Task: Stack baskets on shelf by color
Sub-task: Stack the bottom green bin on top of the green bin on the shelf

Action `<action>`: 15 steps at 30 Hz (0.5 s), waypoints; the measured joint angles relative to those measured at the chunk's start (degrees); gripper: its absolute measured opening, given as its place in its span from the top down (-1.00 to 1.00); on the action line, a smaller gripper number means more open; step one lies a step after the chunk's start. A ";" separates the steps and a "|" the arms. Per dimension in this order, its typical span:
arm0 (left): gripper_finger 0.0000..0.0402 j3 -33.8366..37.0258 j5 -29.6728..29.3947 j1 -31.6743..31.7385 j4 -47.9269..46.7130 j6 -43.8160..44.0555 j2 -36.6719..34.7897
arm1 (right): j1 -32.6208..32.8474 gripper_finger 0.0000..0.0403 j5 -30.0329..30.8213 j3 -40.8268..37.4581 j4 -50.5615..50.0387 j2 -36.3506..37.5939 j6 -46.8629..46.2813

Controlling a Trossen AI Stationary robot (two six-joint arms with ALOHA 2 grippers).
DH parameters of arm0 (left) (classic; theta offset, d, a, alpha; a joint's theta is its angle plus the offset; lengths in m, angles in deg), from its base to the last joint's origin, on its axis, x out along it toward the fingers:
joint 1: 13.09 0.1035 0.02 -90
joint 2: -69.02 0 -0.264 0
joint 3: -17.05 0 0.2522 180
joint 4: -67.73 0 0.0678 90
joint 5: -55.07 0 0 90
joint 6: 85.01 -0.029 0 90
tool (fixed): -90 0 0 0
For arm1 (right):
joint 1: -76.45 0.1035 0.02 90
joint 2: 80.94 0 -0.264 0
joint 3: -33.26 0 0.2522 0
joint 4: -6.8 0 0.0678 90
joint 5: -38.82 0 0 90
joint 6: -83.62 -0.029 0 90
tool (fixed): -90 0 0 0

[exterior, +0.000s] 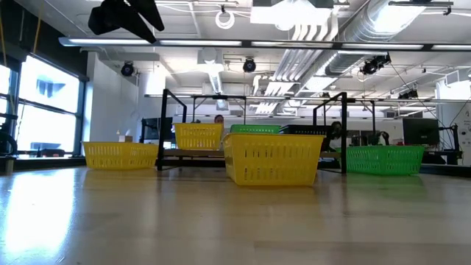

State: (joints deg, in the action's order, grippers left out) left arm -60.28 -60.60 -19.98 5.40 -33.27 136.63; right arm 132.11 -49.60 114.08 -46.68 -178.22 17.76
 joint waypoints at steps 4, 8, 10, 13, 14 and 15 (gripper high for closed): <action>0.33 0.00 0.00 0.00 0.00 -2.90 0.00 | -2.52 1.00 4.22 3.57 -2.31 0.44 -0.18; 0.33 0.00 0.04 0.00 0.00 -5.69 0.00 | -5.95 1.00 7.61 8.10 -8.43 0.48 0.17; 0.33 0.00 0.11 0.00 -0.01 -7.06 0.00 | -7.85 1.00 9.33 10.24 -12.06 0.49 0.66; 0.33 0.00 0.14 0.00 -0.02 -9.31 0.00 | -10.96 1.00 11.46 13.29 -15.17 0.50 3.84; 0.33 0.00 0.28 0.00 -0.02 -10.16 0.00 | -12.15 1.00 12.10 14.32 -16.29 0.50 5.08; 0.33 0.00 0.69 0.02 -0.02 -11.02 0.00 | -13.31 1.00 12.69 15.25 -17.32 0.50 6.33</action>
State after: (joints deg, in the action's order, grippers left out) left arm -60.28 -59.91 -19.96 5.37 -44.29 136.63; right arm 118.79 -36.91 129.34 -64.00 -177.72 24.09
